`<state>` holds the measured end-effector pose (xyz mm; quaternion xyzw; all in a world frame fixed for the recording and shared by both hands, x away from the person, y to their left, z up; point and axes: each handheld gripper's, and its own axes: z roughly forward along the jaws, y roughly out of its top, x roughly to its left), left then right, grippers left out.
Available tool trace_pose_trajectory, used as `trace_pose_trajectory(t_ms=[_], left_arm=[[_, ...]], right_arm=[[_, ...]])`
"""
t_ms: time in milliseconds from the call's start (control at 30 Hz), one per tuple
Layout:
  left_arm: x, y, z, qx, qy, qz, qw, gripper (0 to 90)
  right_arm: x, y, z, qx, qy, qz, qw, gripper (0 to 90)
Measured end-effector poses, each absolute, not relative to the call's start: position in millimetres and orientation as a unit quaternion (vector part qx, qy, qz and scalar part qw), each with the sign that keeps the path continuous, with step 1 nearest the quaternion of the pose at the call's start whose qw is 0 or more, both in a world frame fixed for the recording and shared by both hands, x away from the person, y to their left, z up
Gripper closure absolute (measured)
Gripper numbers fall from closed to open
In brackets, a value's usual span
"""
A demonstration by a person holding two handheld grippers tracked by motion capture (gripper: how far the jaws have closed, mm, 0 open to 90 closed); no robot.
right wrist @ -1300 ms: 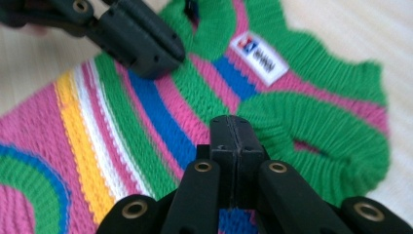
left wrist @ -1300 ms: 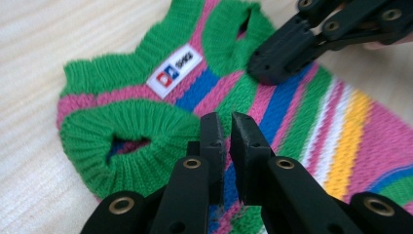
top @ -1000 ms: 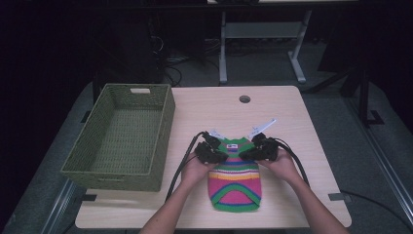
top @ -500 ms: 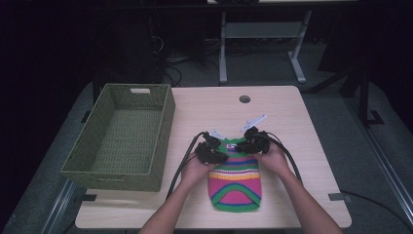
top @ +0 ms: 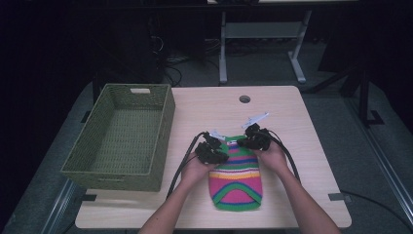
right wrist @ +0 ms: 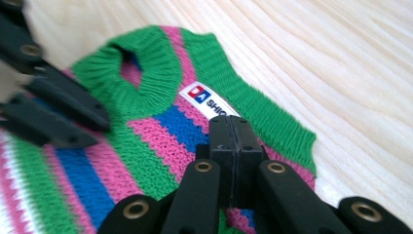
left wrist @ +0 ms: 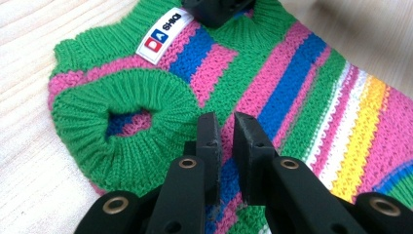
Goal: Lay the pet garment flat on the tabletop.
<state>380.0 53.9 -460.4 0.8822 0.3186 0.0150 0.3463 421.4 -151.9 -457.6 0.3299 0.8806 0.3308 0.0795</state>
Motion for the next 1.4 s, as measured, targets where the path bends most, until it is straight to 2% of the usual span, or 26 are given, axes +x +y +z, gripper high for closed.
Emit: trace_pose_trajectory(t_ms=[100,200,333,367,500,933,1067,1167,1200,1400], left_arm=[[379.9,53.3,-460.3,0.881,0.322,0.014,0.347,80.3],[378.4,53.6,-457.8,0.883,0.317,0.031,0.346,77.2],[379.0,57.7,-455.3,0.873,0.328,0.045,0.359,79.7],[381.3,59.6,-455.5,0.871,0.335,0.053,0.354,80.2],[384.9,61.2,-458.7,0.874,0.340,0.055,0.343,79.7],[388.1,60.0,-459.8,0.871,0.346,0.050,0.345,78.3],[387.8,60.2,-458.8,0.872,0.344,0.047,0.346,75.0],[387.0,61.2,-456.7,0.869,0.345,0.042,0.352,73.1],[386.4,63.2,-455.1,0.865,0.347,0.036,0.362,71.0],[383.1,69.4,-450.2,0.856,0.347,0.014,0.383,65.5]], right_arm=[[424.2,-154.0,-461.6,0.342,0.874,0.339,0.066,88.2],[422.9,-156.5,-458.7,0.350,0.867,0.351,0.052,75.6],[418.0,-159.1,-454.5,0.341,0.867,0.361,0.041,77.1],[415.7,-159.4,-453.3,0.337,0.867,0.366,0.030,81.1],[415.2,-157.3,-458.2,0.327,0.875,0.357,0.007,85.1],[417.9,-160.4,-464.9,0.339,0.868,0.364,-0.004,84.5],[416.7,-162.9,-463.6,0.337,0.857,0.387,-0.031,76.9],[415.4,-164.8,-461.9,0.336,0.854,0.395,-0.034,75.1],[415.6,-168.1,-462.3,0.337,0.848,0.406,-0.052,72.2],[411.8,-181.8,-462.2,0.337,0.838,0.425,-0.064,66.4]])
